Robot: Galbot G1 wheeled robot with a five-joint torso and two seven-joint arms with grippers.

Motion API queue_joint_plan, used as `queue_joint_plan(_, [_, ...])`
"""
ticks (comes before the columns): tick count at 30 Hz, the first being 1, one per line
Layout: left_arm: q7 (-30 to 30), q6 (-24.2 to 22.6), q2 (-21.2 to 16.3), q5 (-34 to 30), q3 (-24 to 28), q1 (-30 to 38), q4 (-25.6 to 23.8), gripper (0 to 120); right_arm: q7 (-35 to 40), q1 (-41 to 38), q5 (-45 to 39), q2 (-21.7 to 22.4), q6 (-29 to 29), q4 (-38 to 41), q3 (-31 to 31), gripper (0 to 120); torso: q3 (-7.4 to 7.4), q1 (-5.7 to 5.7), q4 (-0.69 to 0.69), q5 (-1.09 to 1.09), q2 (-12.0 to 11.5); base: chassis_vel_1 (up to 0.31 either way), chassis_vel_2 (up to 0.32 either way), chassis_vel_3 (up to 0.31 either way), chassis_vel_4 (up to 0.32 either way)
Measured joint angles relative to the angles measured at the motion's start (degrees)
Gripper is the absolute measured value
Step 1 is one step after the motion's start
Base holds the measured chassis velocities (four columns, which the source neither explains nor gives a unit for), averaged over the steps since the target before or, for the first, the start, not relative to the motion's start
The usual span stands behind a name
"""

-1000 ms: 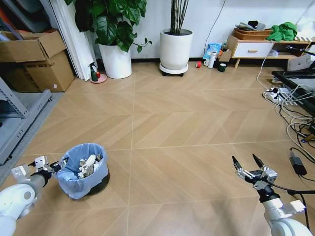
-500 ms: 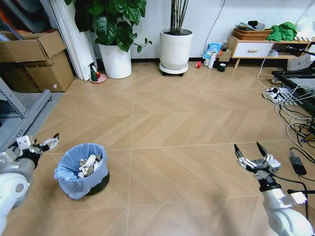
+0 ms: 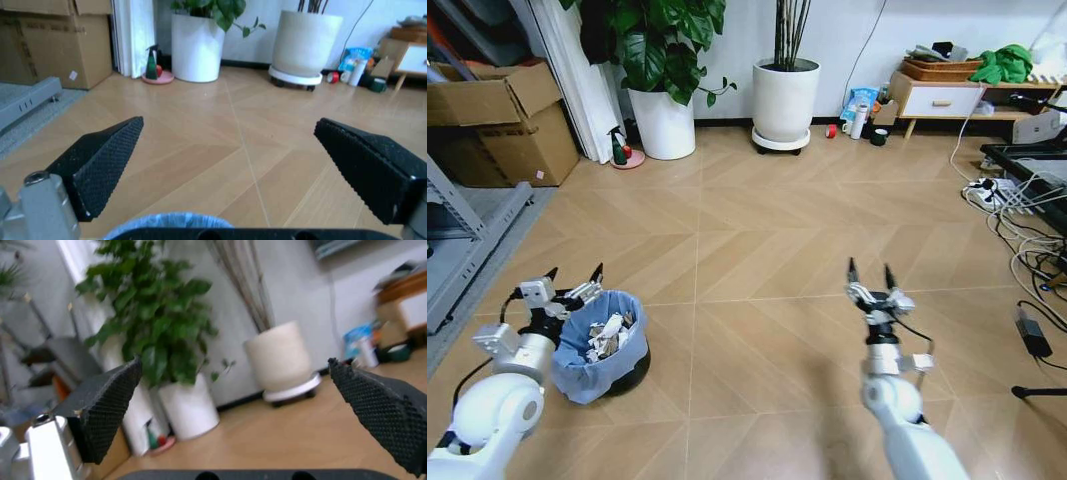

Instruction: Pick up the trash bin and place the garbage on the floor into it.

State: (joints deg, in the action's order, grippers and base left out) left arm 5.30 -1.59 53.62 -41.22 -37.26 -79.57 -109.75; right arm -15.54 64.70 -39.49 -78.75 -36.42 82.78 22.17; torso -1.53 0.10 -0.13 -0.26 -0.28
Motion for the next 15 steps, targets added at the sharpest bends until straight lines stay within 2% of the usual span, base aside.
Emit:
queue_joint_plan(4, [-0.15,-0.11,0.09,0.36,0.35,0.27,0.98,100,0.63,-0.80,1.65,-0.53,0.77,-1.15,-1.94,100,0.00,0.00,-0.01,-0.02,0.00,0.000,0.000,0.000,0.000])
queue_joint_plan(15, [-0.13,-0.34,0.00,0.24,0.37,0.31,1.09,100,0.73,-0.55,1.77,-0.39,0.96,-1.12,-1.82,100,0.01,0.00,-0.01,-0.01,0.00,0.000,0.000,0.000,0.000])
